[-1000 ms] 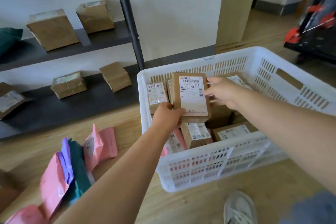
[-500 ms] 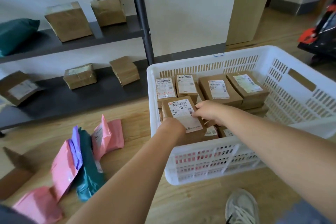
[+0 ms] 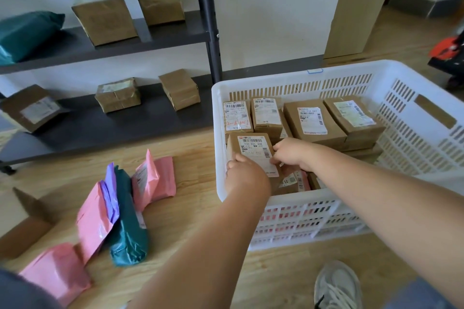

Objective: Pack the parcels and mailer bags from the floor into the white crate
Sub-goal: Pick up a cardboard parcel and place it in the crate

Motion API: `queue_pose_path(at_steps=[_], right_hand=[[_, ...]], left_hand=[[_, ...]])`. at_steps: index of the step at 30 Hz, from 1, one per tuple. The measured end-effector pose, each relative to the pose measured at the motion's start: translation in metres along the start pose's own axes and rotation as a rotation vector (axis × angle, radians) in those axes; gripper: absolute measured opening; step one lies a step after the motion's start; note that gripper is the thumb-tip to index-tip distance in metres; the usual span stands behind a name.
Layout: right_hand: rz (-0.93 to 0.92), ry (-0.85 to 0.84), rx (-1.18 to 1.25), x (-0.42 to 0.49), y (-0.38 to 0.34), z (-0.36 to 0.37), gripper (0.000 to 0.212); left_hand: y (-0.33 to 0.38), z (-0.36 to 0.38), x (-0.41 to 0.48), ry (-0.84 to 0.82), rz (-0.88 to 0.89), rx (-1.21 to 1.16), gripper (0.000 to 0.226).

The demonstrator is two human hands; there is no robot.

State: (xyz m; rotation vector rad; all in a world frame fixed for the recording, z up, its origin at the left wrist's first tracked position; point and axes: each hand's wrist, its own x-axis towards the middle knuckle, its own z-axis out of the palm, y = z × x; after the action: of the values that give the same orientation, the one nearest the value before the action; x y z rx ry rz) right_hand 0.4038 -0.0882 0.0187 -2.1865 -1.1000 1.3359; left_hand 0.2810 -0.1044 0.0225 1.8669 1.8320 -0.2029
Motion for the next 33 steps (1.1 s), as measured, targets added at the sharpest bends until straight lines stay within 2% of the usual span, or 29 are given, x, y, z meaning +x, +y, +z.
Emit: queue_pose_path(at_steps=[7, 14, 18, 20, 23, 28, 33], right_hand=[[0.013, 0.039, -0.017, 0.001, 0.009, -0.003, 0.033], [0.023, -0.005, -0.184, -0.003, 0.013, -0.001, 0.054], [0.006, -0.070, -0.283, -0.006, 0.015, -0.002, 0.061], [0.010, -0.096, -0.418, -0.008, 0.017, 0.001, 0.063], [0.040, -0.105, -0.626, -0.005, 0.021, 0.007, 0.054], [0.058, -0.101, -0.705, -0.005, 0.022, 0.006, 0.060], [0.047, -0.122, -0.731, -0.004, 0.022, 0.008, 0.064]], left_hand=[[-0.005, 0.001, -0.005, 0.142, 0.135, -0.100, 0.059], [-0.003, 0.002, 0.003, -0.008, 0.063, 0.012, 0.077], [-0.002, 0.004, 0.008, -0.018, 0.020, 0.075, 0.084], [0.000, 0.001, 0.005, 0.003, 0.063, 0.185, 0.073], [0.001, 0.004, 0.010, -0.019, 0.116, 0.324, 0.053], [0.002, 0.004, 0.019, -0.157, 0.090, 0.257, 0.056], [0.007, 0.001, 0.020, -0.281, 0.239, 0.498, 0.048]])
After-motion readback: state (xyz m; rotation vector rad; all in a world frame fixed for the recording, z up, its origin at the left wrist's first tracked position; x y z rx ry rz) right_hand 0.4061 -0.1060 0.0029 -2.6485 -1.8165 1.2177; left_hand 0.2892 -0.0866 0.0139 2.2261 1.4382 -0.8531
